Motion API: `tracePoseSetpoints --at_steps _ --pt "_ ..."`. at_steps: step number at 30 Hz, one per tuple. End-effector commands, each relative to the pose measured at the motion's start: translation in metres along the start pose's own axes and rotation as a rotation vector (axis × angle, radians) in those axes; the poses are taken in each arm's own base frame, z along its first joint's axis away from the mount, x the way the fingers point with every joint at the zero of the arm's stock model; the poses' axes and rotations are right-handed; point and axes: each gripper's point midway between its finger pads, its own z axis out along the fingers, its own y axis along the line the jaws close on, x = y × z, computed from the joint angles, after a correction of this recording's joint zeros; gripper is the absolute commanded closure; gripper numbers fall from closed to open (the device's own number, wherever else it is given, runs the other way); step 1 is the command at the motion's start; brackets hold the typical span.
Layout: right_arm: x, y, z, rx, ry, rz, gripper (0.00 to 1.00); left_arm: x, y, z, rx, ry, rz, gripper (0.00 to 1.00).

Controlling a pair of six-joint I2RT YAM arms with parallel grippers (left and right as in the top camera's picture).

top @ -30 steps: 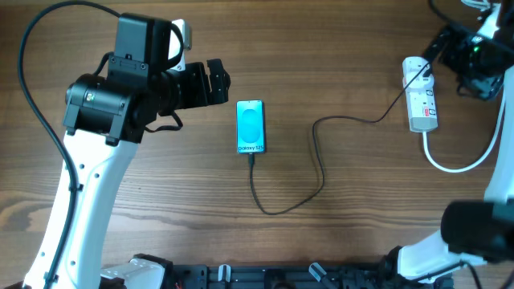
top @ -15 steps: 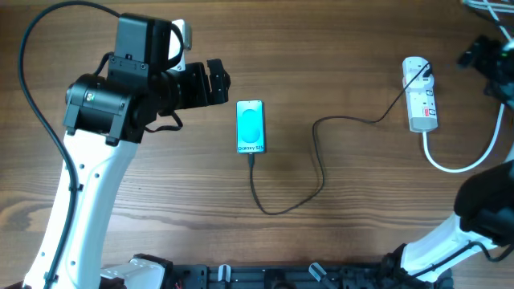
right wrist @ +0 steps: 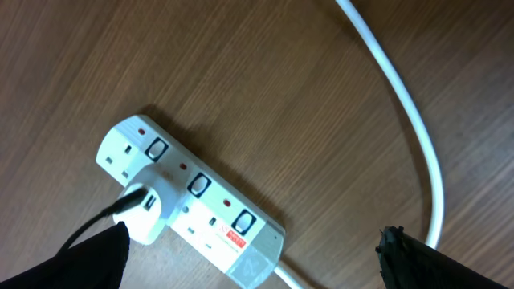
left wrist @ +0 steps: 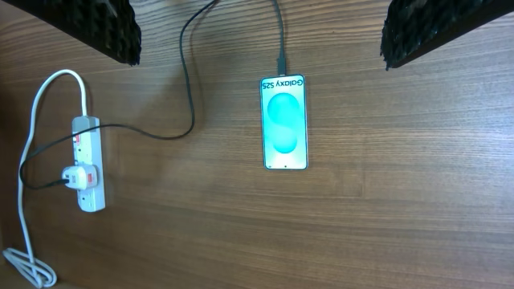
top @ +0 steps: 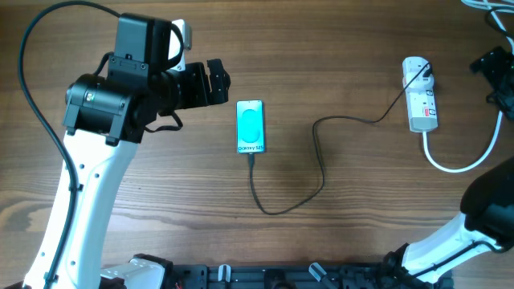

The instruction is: Plug charger to phone and switch on socket

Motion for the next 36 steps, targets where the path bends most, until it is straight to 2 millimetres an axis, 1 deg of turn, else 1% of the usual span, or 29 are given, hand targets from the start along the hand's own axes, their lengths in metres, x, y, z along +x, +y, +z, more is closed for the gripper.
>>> tracePoseSetpoints --at_steps 1,2,4,8,10,14,18,19,22,26,29,33,34,36 --pt "0.013 -0.001 0.034 0.017 0.077 -0.001 0.0 0.0 0.002 0.001 -0.011 0.0 0.001 0.0" --pt "0.019 -0.005 0.049 0.034 0.111 -0.001 0.0 0.0 0.002 0.001 -0.011 0.0 0.001 0.0" --pt "0.025 -0.009 0.065 0.052 0.148 0.001 0.0 0.0 0.002 0.001 -0.011 0.0 0.001 0.0" --pt "0.036 -0.013 0.083 0.065 0.199 -0.02 0.0 0.0 0.002 0.001 -0.011 0.0 0.001 0.0" --pt "0.042 -0.006 0.089 0.014 0.232 -0.072 0.0 0.0 0.002 0.001 -0.011 0.0 0.001 0.0" --pt "0.045 0.0 0.095 -0.029 0.251 -0.093 0.0 0.0 0.002 0.001 -0.011 0.0 0.001 0.0" --pt "0.043 0.0 0.102 -0.03 0.23 -0.116 0.0 0.0 0.002 0.001 -0.011 0.0 0.001 0.0" --pt "0.044 -0.001 0.107 -0.03 0.222 -0.084 0.0 0.0 0.002 0.001 -0.011 0.0 0.001 0.0" --pt "0.044 -0.002 0.111 -0.023 0.215 -0.021 0.01 0.0 0.002 0.001 -0.011 0.0 0.001 0.0" --pt "0.043 0.0 0.112 -0.027 0.207 -0.02 0.0 0.0 0.002 0.001 -0.011 0.0 0.001 0.0" --pt "0.043 -0.002 0.112 -0.013 0.204 -0.027 0.0 0.0 0.002 0.001 -0.011 0.0 0.001 0.0" --pt "0.045 0.003 0.112 -0.012 0.204 -0.033 0.0 0.0 0.002 0.001 -0.011 0.0 0.001 0.0" --pt "0.046 0.003 0.113 -0.002 0.2 -0.036 0.0 0.0 0.002 0.001 -0.011 0.0 0.001 0.0" --pt "0.044 -0.002 0.114 0.05 0.178 -0.038 0.0 0.0 0.002 0.001 -0.011 0.0 0.001 0.0"
